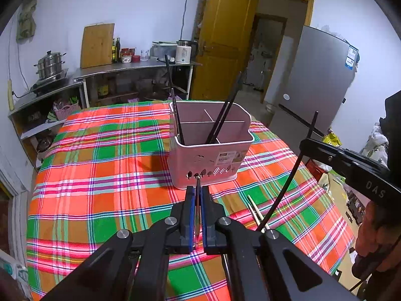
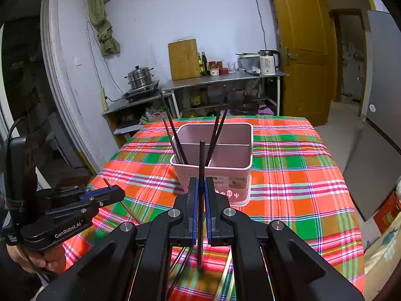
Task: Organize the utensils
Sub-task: 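Lift both held chopsticks and carry them over the pink basket, then lower the chopsticks into the basket and open both tools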
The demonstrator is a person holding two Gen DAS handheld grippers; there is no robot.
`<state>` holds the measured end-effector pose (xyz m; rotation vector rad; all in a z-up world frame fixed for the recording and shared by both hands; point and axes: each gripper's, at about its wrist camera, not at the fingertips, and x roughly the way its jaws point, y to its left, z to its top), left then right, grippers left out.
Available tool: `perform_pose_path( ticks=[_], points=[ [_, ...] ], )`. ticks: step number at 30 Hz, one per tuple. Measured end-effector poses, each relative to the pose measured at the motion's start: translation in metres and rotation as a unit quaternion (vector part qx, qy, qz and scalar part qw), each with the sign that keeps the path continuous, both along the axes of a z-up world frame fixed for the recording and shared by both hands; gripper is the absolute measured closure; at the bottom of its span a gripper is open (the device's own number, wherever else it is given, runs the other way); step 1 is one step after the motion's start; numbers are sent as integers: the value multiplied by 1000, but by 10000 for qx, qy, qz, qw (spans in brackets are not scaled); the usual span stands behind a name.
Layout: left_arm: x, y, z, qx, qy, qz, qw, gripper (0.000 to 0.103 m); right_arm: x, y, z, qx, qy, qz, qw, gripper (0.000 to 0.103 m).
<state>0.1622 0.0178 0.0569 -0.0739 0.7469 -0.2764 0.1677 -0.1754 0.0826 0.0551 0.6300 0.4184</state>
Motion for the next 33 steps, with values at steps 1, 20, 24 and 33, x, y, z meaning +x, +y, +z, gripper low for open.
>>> perform_pose_path(
  ticks=[1, 20, 24, 33],
  points=[
    [0, 0, 0, 5, 9, 1, 10000, 99, -1, -1, 1, 5, -5, -6, 10000, 98],
    [19, 2, 64, -126, -387, -159, 9990, 99, 7, 4, 35, 48, -448, 54, 9990, 98],
    [31, -2, 80, -66, -510, -196, 9985, 99, 14, 5, 49, 133, -594, 32, 9981, 98],
    [69, 4, 112, -228, -736, -26, 9970, 99, 37, 8, 79, 311, -896, -60, 9955, 98]
  ],
)
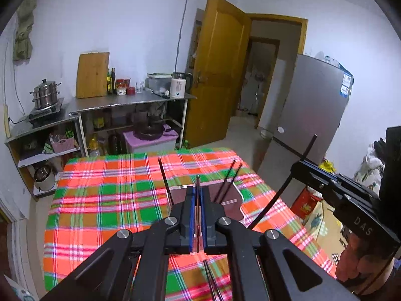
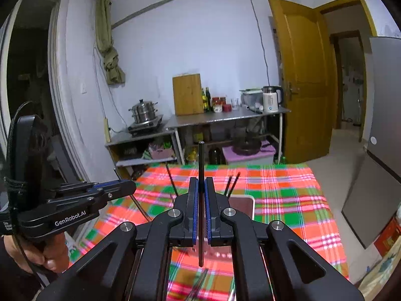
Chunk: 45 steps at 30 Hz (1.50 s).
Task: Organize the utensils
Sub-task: 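Lower the chopsticks into the basket and open both tools, then withdraw both open tools from the basket toward the remaining chopsticks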
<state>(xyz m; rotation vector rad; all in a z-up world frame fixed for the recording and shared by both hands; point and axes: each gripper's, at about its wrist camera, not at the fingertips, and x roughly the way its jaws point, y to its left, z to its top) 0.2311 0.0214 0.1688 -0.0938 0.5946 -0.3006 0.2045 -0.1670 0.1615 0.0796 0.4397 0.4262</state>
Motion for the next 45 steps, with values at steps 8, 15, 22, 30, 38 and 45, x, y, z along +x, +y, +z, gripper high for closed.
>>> perform_pose_path(
  ticks=[8, 15, 22, 30, 38, 45],
  points=[
    [33, 0, 4, 0, -64, 101, 9999, 99, 27, 1, 10, 195, -117, -65, 9997, 98],
    [56, 3, -11, -21, -37, 200, 9998, 99, 46, 4, 5, 277, -82, -83, 9995, 98],
    [72, 5, -44, -64, 262, 221, 9994, 99, 60, 11, -21, 149, 159, -37, 9998, 98],
    [78, 7, -72, -34, 493, 227, 9985, 99, 71, 12, -48, 96, 518, -11, 9986, 98],
    [75, 9, -80, -46, 571, 290, 9979, 97, 75, 12, -59, 59, 734, 36, 9973, 98],
    [61, 12, -68, -75, 402, 319, 9987, 97, 68, 8, -53, 62, 640, 0, 9979, 93]
  ],
)
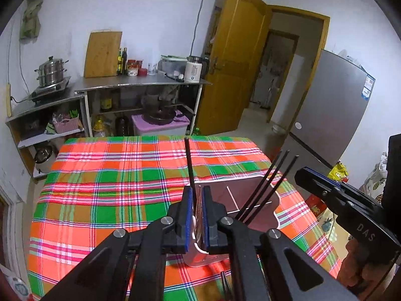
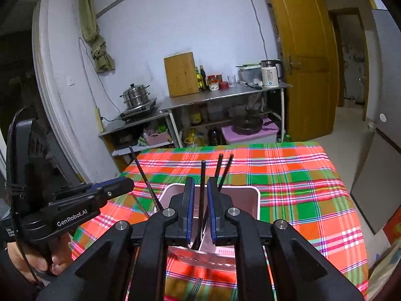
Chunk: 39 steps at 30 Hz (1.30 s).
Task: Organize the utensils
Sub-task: 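Withdraw both open tools from the basket toward the remaining chopsticks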
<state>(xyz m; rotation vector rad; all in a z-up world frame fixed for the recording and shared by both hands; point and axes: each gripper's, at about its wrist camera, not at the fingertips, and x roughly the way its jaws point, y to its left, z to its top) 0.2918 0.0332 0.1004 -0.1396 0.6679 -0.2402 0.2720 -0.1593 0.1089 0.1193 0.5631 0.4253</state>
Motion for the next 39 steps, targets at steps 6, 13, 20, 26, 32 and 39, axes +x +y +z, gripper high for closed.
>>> perform_pose_path(
  ticks=[6, 13, 20, 26, 32, 39],
  points=[
    [-24, -2, 16, 37, -238, -30, 9997, 96, -19, -4, 10, 61, -141, -7, 9999, 92],
    [-65, -5, 22, 113, -449, -2, 9989, 96, -50, -12, 8, 102, -220, -33, 9997, 92],
    [-104, -10, 12, 157, -476, -16, 9987, 96, -83, -18, -4, 119, -157, -4, 9998, 92],
    [-134, -17, -9, 177, -384, -117, 9990, 96, -109, -25, -19, 130, -61, -60, 9999, 92],
    [-156, -18, -39, 146, -111, -215, 9996, 96, -130, -32, -40, 173, 205, -58, 9996, 92],
    [-169, -19, -68, 109, 214, -302, 9993, 96, -147, -33, -67, 90, 494, -43, 9987, 91]
  ],
)
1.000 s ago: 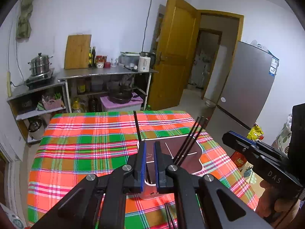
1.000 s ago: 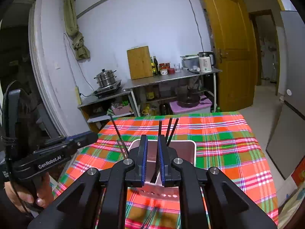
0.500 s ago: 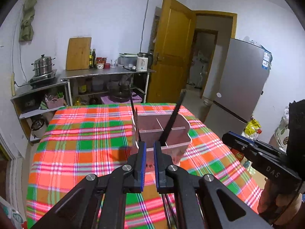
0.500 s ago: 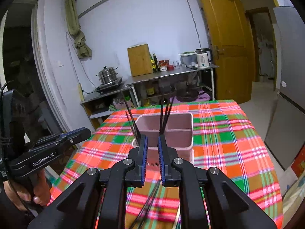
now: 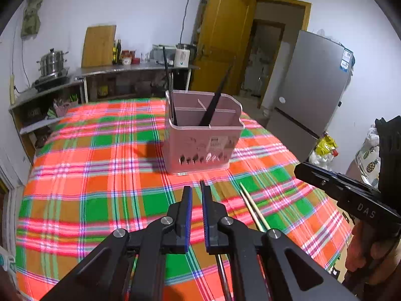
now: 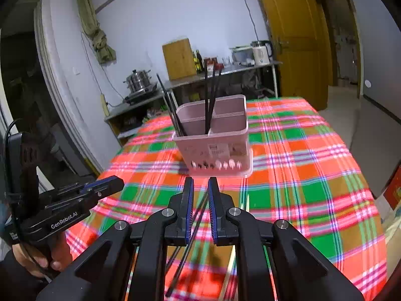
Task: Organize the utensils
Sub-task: 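Withdraw both open tools from the basket toward the remaining chopsticks, then close the left tool on a black chopstick while the right tool grasps another black chopstick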
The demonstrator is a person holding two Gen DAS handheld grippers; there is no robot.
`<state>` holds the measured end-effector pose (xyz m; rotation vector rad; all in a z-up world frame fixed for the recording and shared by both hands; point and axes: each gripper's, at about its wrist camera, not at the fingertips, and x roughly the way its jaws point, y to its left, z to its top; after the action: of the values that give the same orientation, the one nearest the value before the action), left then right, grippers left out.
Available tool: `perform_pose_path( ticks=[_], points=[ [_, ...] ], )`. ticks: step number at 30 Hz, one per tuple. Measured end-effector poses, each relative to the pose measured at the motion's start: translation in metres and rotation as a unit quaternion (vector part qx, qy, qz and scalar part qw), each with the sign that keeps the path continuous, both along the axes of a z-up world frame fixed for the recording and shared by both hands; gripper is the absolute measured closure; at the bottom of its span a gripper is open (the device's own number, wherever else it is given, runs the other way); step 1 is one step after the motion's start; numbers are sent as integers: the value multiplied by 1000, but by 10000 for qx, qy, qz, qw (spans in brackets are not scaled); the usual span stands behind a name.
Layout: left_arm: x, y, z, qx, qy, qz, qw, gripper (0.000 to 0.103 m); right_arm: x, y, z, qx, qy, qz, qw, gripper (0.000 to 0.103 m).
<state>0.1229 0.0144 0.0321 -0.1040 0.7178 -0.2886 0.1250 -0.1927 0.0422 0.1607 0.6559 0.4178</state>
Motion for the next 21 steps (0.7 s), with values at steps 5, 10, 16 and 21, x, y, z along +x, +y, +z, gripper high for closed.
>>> perform_pose_path(
  ticks=[5, 10, 16, 21],
  points=[
    [5, -7, -22, -37, 320, -93, 9994, 96, -4, -1, -18, -5, 206, -6, 9998, 91],
    [21, -18, -44, -67, 653, -211, 9976, 96, -2, -6, -29, 19, 342, -43, 9994, 91],
    [43, -30, -69, -43, 979, -239, 9949, 89, 5, -8, -41, 28, 497, -49, 9987, 91],
    [61, -37, -88, 26, 1196, -265, 9925, 88, 12, -12, -54, 54, 656, -79, 9978, 91]
  ],
)
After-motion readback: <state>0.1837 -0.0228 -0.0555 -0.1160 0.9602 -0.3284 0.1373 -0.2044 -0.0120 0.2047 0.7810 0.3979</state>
